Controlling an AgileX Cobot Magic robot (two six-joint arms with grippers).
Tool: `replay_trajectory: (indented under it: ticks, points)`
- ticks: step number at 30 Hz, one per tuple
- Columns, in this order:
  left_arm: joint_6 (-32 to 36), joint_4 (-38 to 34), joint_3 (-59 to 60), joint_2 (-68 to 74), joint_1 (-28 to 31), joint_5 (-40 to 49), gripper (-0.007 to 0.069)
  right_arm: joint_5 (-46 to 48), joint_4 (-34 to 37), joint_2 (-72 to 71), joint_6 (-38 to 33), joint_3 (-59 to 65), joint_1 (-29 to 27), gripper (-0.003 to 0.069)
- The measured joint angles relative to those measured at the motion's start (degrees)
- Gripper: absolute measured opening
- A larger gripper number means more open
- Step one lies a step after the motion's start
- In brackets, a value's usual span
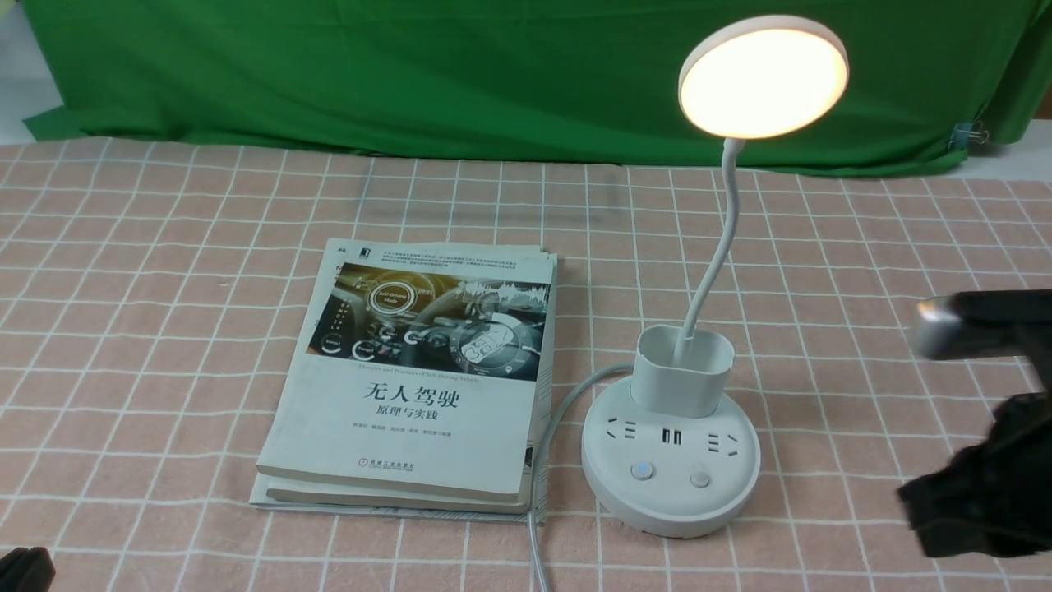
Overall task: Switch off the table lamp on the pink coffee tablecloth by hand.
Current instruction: 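Press the power button on the lamp base to turn the lamp off with the right gripper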
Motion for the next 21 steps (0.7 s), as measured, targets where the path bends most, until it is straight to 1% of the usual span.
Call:
replay_trajectory:
  ticks: [1, 2, 3, 7, 13, 21]
  points:
    - [0.0, 0.0, 0.0, 0.0, 0.0, 0.0, 0.0006, -2.65, -0.43, 3.57, 1.34, -0.89, 4.37, 0.004]
    - [0.0, 0.0, 0.0, 0.0, 0.0, 0.0, 0.0006, -3.39, -0.58, 4.57, 1.68, -1.37, 5.38, 0.004]
    - [0.0, 0.0, 0.0, 0.0, 0.0, 0.0, 0.0006, -5.87, -0.68, 7.92, 2.76, -2.61, 8.44, 0.0041]
    - [0.0, 0.0, 0.0, 0.0, 0.0, 0.0, 0.0006, -11.08, -0.73, 17.13, 3.31, -7.1, 13.85, 0.004]
    - [0.0, 0.0, 0.0, 0.0, 0.0, 0.0, 0.0006, -14.77, -1.71, 25.4, 2.89, -12.65, 14.78, 0.0043]
    - [0.0, 0.0, 0.0, 0.0, 0.0, 0.0, 0.0006, -15.37, -3.61, 27.2, 2.89, -16.26, 14.68, 0.0043]
